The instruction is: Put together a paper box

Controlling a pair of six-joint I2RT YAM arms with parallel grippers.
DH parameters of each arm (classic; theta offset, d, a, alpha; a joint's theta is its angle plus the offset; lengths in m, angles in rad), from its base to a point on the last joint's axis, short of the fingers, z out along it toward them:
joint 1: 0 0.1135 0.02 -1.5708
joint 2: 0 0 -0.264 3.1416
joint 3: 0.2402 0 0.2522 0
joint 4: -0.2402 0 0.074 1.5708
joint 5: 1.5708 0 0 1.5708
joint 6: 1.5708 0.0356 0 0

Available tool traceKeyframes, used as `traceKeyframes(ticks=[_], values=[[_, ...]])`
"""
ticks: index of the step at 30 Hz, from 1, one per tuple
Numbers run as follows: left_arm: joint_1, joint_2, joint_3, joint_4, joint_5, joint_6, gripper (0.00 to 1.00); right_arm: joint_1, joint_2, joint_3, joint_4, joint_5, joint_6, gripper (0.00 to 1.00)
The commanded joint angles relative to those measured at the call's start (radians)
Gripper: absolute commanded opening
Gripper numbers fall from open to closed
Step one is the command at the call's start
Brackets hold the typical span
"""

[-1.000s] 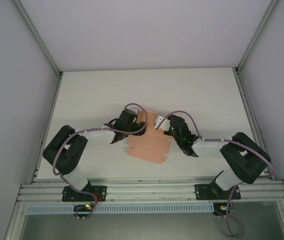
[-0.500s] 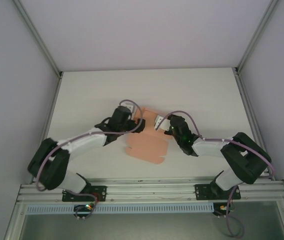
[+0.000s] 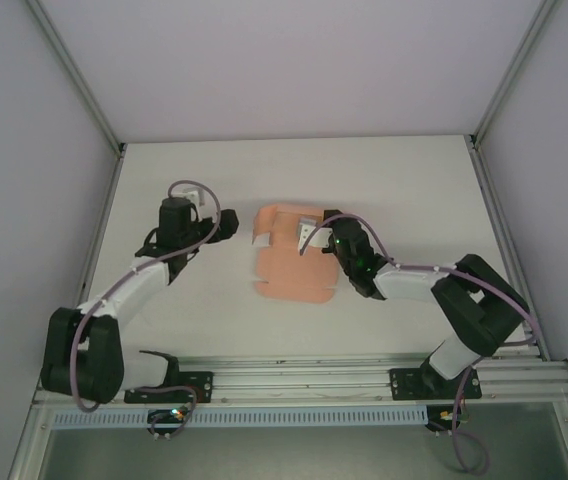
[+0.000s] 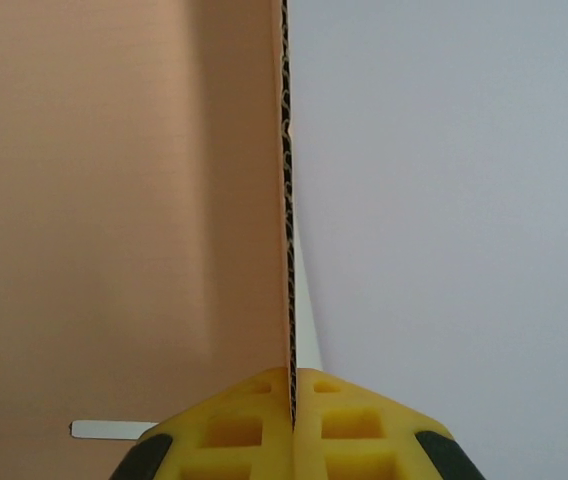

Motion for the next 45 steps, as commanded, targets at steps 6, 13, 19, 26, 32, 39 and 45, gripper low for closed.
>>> traceKeyframes(ticks=[6,13,19,26,32,39,45], values=[[-0.002,0.225,0.037,0.17,0.296,0.014,1.0,0.019,0.096,-0.018,0.175,0.065,-0.259,0.01],[-0.047,0.294,0.039,0.238,0.334,0.046,1.0,0.023,0.231,-0.058,0.489,0.069,-0.421,0.0],[-0.106,0.305,0.06,0.176,0.272,0.144,0.99,0.031,0.258,-0.07,0.53,0.059,-0.415,0.0],[-0.172,0.351,0.091,0.177,0.235,0.221,0.9,0.042,0.234,-0.073,0.51,0.069,-0.41,0.0],[-0.234,0.392,0.112,0.241,0.117,0.258,0.72,0.056,0.228,-0.075,0.469,0.076,-0.387,0.0],[-0.275,0.459,0.108,0.397,0.022,0.226,0.49,0.063,0.221,-0.074,0.392,0.094,-0.345,0.0],[-0.303,0.492,0.122,0.474,-0.021,0.225,0.42,0.068,0.207,-0.069,0.302,0.095,-0.3,0.0]])
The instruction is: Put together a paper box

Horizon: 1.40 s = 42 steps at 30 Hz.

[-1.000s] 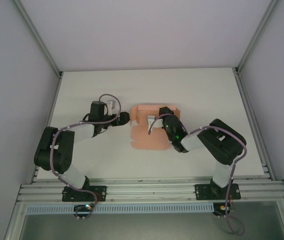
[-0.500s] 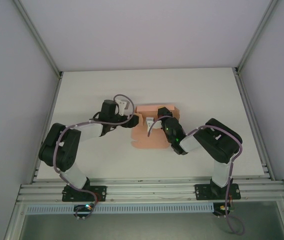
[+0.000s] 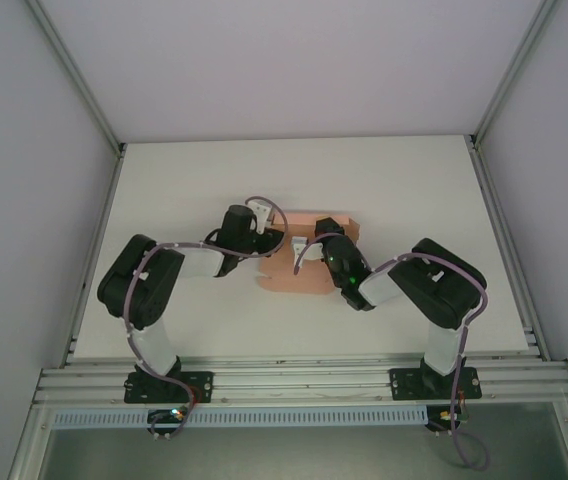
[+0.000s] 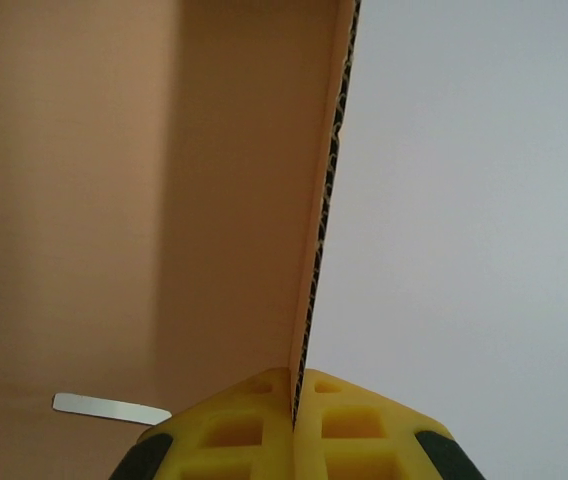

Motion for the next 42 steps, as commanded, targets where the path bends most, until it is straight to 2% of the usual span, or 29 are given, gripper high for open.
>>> traceKeyframes(ticks=[1,3,5,7,10,17,20,26,28,30,32,35,37,42], values=[[-0.014,0.024,0.043,0.076,-0.084,-0.004,0.38,0.015,-0.021,-0.004,-0.101,0.004,0.038,0.0],[-0.023,0.036,0.059,0.074,-0.131,-0.013,0.29,0.015,-0.019,-0.001,-0.128,0.005,0.047,0.0],[-0.027,0.051,0.075,0.062,-0.197,-0.032,0.23,0.015,-0.018,0.002,-0.152,0.008,0.058,0.0],[-0.033,0.064,0.089,0.04,-0.289,-0.051,0.0,0.017,-0.021,0.006,-0.168,0.011,0.071,0.0],[-0.052,0.075,0.078,0.041,-0.447,-0.064,0.0,0.018,-0.034,0.007,-0.2,0.013,0.099,0.0],[-0.081,0.097,0.068,0.014,-0.656,-0.078,0.0,0.02,-0.094,0.025,-0.391,0.023,0.221,0.0],[-0.097,0.106,0.076,-0.003,-0.705,-0.037,0.0,0.02,-0.104,0.03,-0.418,0.027,0.222,0.0],[-0.105,0.095,0.071,-0.046,-0.793,-0.035,0.0,0.021,-0.111,0.034,-0.441,0.028,0.229,0.0],[-0.103,0.091,0.083,-0.083,-0.788,-0.034,0.0,0.021,-0.113,0.035,-0.451,0.029,0.23,0.0],[-0.102,0.085,0.078,-0.079,-0.705,0.013,0.0,0.021,-0.112,0.036,-0.447,0.029,0.233,0.0],[-0.104,0.075,0.059,-0.047,-0.628,0.036,0.0,0.021,-0.119,0.039,-0.446,0.023,0.251,0.09],[-0.105,0.062,0.028,0.006,-0.524,0.05,0.0,0.021,-0.166,0.039,-0.49,-0.006,0.323,0.29],[-0.107,0.055,0.014,0.028,-0.47,0.058,0.0,0.022,-0.24,0.037,-0.565,-0.039,0.408,0.48],[-0.109,0.037,-0.014,0.068,-0.388,0.059,0.0,0.006,-0.497,0.07,-0.911,-0.241,0.69,0.64]])
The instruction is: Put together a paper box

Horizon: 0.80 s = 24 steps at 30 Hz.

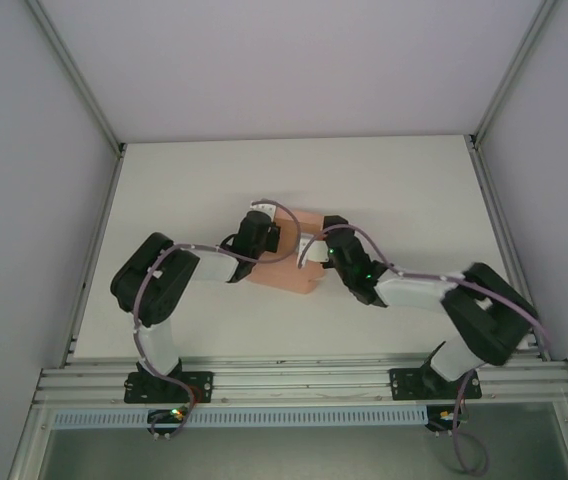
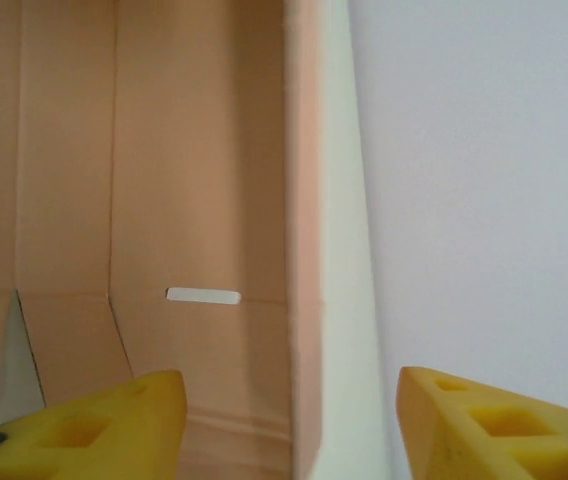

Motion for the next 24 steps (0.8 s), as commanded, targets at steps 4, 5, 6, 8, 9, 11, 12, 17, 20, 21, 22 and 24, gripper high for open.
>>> traceKeyframes(ticks=[4,5,6,8,9,11,12,17,20,21,22,24], values=[[-0.011,-0.019,-0.062,0.043,0.124,0.039,0.0,-0.043,-0.258,0.047,-0.338,-0.295,0.356,1.0],[-0.017,-0.016,-0.073,0.062,0.126,0.035,0.0,-0.053,-0.27,0.049,-0.328,-0.307,0.385,1.0],[-0.026,-0.015,-0.078,0.071,0.127,0.029,0.0,-0.068,-0.28,0.056,-0.322,-0.329,0.421,1.0],[-0.041,-0.009,-0.081,0.073,0.126,0.021,0.0,-0.111,-0.279,0.076,-0.313,-0.4,0.501,1.0],[-0.05,-0.005,-0.085,0.084,0.122,0.017,0.0,-0.134,-0.27,0.089,-0.307,-0.431,0.547,1.0],[-0.066,0.002,-0.106,0.137,0.134,0.023,0.0,-0.181,-0.234,0.123,-0.29,-0.469,0.632,1.0],[-0.071,0.005,-0.115,0.161,0.141,0.023,0.0,-0.198,-0.208,0.141,-0.282,-0.473,0.666,1.0],[-0.091,0.003,-0.109,0.161,0.14,0.028,0.0,-0.228,-0.043,0.285,-0.376,-0.46,0.771,1.0],[-0.092,0.005,-0.097,0.142,0.135,0.023,0.0,-0.229,0.02,0.303,-0.385,-0.516,0.775,1.0],[-0.094,0.009,-0.094,0.135,0.137,0.022,0.0,-0.228,0.04,0.301,-0.387,-0.534,0.773,0.99],[-0.097,0.009,-0.093,0.134,0.134,0.02,0.0,-0.228,0.056,0.298,-0.387,-0.537,0.773,1.0],[-0.103,0.015,-0.099,0.142,0.133,0.019,0.0,-0.229,0.085,0.29,-0.389,-0.521,0.773,1.0]])
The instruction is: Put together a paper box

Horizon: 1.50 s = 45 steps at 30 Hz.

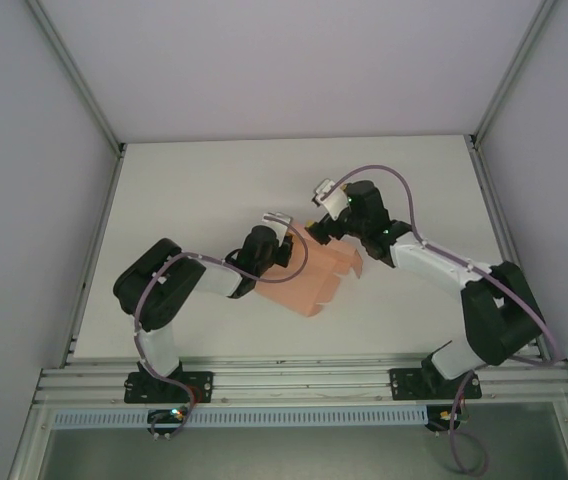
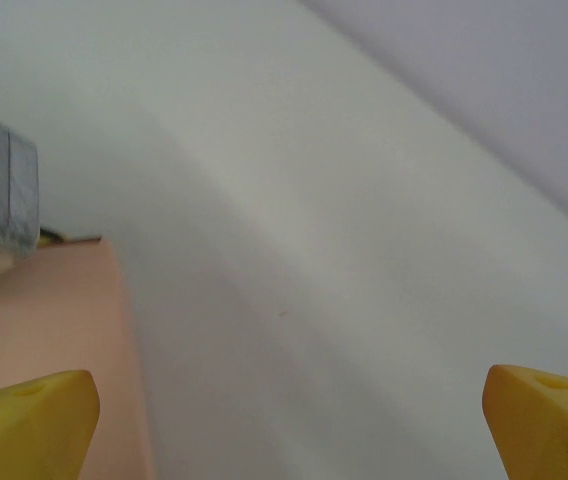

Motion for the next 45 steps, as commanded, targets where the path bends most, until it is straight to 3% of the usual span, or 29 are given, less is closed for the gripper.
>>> traceKeyframes(ticks=[1,4,7,17,21,22,24,29,37,40,45], values=[[-0.016,0.027,-0.003,-0.028,0.016,0.007,0.0,0.001,0.044,-0.006,-0.045,-0.018,0.039,1.0],[-0.017,0.033,-0.004,-0.029,0.022,0.006,0.0,0.001,0.081,-0.002,-0.084,0.011,0.027,1.0],[-0.019,0.033,-0.004,-0.032,0.018,0.005,0.11,0.005,0.101,0.004,-0.131,0.022,0.003,1.0],[-0.017,0.019,0.049,-0.076,-0.04,0.037,0.28,0.005,0.101,-0.009,-0.14,0.016,-0.02,1.0],[-0.001,0.042,0.093,-0.109,-0.115,0.029,0.26,0.004,0.101,-0.013,-0.141,0.013,-0.026,1.0],[-0.001,0.043,0.112,-0.14,-0.13,0.029,0.21,0.004,0.101,-0.014,-0.141,0.013,-0.028,0.99],[-0.003,0.047,0.133,-0.166,-0.136,0.04,0.0,0.005,0.098,-0.017,-0.139,0.014,-0.026,1.0],[-0.003,0.03,0.118,-0.159,-0.195,0.012,0.0,-0.003,0.009,-0.038,-0.107,0.073,0.082,1.0],[-0.017,-0.167,0.051,-0.302,-0.253,-0.116,0.0,-0.016,-0.362,-0.112,-0.181,0.296,0.32,1.0],[-0.022,-0.214,0.044,-0.362,-0.257,-0.135,0.0,-0.032,-0.487,-0.156,-0.234,0.271,0.348,1.0],[-0.019,-0.252,0.074,-0.459,-0.234,-0.164,0.0,-0.047,-0.623,-0.242,-0.288,0.072,0.35,1.0]])
